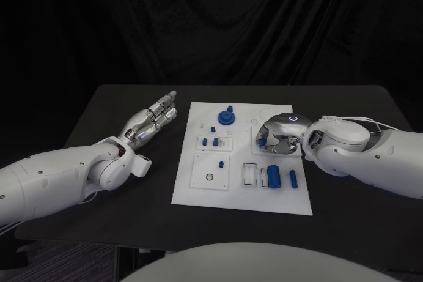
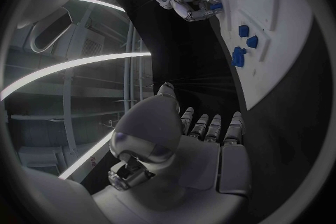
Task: Assemble the parts on the task board
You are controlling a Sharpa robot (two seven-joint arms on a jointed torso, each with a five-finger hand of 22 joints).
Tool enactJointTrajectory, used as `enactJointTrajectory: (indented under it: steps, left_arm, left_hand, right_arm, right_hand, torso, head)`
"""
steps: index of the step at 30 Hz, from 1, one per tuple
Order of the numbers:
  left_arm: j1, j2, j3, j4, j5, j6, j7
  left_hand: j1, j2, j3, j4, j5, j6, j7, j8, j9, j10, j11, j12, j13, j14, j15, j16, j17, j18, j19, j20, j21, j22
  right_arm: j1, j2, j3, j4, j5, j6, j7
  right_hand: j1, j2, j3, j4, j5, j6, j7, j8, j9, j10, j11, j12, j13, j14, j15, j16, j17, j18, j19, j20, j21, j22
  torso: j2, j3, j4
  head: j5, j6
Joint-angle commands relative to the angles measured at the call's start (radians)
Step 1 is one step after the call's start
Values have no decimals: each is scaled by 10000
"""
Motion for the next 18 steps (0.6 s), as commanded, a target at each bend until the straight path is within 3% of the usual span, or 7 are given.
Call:
enactJointTrajectory:
  steps: [1,4,6,11,18]
  left_arm:
    - [-22,14,9,6,-49,223,1482]
    - [-26,5,9,9,-49,242,1455]
    - [-28,-4,9,11,-49,251,1436]
    - [-31,-24,9,22,-49,278,1379]
    - [-35,-12,9,17,-49,344,1307]
  left_hand:
    - [165,8,89,-7,133,25,133,16,18,-18,112,-8,3,5,76,-69,-11,162,1,53,-19,-8]
    - [191,9,97,-6,161,42,157,18,20,-19,121,-9,3,5,81,-69,-11,163,2,57,-18,-5]
    - [198,10,100,-4,172,51,169,19,21,-20,124,-9,2,5,84,-69,-11,163,1,59,-19,-10]
    - [210,12,105,-3,184,64,189,22,23,-28,129,-11,0,5,89,-69,-11,163,4,64,-17,-2]
    - [219,14,108,-3,190,61,204,21,22,-36,133,-14,-3,5,95,-69,-11,163,5,69,-16,0]
  right_arm:
    - [-23,12,3,26,-66,-201,115]
    - [-22,-27,4,103,-66,-325,149]
    - [-21,-67,4,177,-66,-409,149]
    - [49,-224,8,466,-66,-617,120]
    - [563,-440,9,992,-66,-783,35]
  right_hand:
    - [200,-9,163,-149,69,326,-13,186,157,234,-81,-9,49,-7,-118,41,16,-76,-8,-113,63,1518]
    - [289,8,275,-368,2,698,-43,434,422,565,-165,71,146,3,-192,30,12,-84,1,-184,115,1526]
    - [317,21,383,-459,-265,755,-59,485,530,658,-192,81,188,6,-217,22,9,-89,5,-213,141,1531]
    - [317,-5,529,-595,-326,877,-77,576,708,863,-232,134,278,-57,-249,-97,-167,-70,-51,-248,41,1503]
    - [307,-22,570,-635,-371,910,-65,600,770,884,-224,120,298,-78,-245,-130,-208,-63,-79,-251,-7,1490]
  torso:
    - [-4,-1,8]
    - [4,2,2]
    - [5,2,-4]
    - [6,4,-13]
    - [4,-4,2]
  head:
    - [45,-2]
    - [81,-2]
    - [104,-2]
    - [172,-2]
    - [156,-2]
